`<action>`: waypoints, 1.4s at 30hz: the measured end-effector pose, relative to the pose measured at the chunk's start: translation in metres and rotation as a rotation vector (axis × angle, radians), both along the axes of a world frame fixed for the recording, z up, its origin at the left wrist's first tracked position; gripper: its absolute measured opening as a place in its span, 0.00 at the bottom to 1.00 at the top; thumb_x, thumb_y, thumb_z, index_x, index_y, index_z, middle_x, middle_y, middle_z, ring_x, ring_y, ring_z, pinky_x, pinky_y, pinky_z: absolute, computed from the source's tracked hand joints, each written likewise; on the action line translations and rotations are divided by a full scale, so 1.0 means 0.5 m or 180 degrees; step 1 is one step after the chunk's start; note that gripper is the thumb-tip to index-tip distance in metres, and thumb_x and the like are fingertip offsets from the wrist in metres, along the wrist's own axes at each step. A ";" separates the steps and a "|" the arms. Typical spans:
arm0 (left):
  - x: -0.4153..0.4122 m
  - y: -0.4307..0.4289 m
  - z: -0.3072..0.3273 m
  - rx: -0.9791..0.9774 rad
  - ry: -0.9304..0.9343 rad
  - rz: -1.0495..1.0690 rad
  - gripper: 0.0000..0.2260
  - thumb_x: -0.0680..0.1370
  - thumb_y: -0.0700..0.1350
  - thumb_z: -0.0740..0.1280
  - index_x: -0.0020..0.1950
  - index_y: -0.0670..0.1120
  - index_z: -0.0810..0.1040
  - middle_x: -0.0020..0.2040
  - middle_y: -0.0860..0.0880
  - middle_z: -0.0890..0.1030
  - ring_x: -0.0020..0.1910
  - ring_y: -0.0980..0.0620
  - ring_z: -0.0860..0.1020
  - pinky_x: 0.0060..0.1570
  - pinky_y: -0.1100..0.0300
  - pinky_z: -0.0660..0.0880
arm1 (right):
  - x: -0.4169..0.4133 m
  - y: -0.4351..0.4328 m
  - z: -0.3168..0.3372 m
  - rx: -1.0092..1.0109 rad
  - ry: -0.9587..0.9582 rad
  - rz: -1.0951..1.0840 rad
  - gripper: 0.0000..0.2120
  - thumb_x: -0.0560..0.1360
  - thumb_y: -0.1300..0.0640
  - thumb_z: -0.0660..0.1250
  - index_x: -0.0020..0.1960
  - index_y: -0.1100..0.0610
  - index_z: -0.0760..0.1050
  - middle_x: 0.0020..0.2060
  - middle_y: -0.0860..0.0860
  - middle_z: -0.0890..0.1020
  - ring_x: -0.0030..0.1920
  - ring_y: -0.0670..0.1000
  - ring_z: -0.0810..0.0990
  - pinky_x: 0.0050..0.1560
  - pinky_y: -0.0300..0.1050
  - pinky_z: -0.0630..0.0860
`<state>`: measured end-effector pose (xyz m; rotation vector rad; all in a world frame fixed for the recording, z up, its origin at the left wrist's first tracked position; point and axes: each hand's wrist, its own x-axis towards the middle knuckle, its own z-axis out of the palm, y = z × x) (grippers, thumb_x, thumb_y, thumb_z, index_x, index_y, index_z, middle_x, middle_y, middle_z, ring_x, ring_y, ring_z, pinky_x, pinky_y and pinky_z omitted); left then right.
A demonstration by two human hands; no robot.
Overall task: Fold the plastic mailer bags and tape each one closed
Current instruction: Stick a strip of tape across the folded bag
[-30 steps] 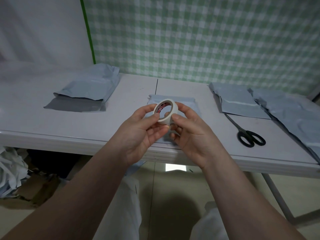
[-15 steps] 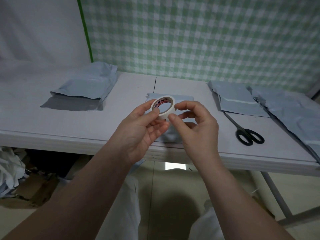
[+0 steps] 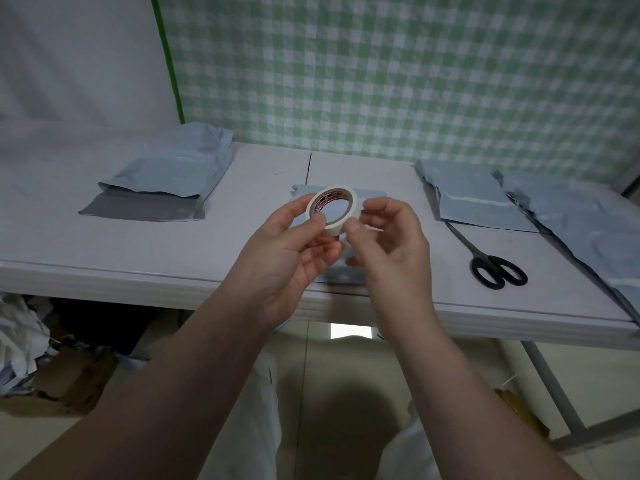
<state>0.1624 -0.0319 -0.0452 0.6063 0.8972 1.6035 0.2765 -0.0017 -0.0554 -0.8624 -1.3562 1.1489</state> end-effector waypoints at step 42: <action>0.008 -0.002 -0.004 -0.0263 0.0909 0.0521 0.11 0.77 0.37 0.66 0.59 0.41 0.77 0.45 0.44 0.82 0.36 0.51 0.79 0.35 0.62 0.77 | 0.002 -0.017 0.019 -0.0701 0.0701 0.1262 0.12 0.75 0.71 0.60 0.54 0.62 0.78 0.36 0.54 0.80 0.28 0.44 0.72 0.30 0.37 0.71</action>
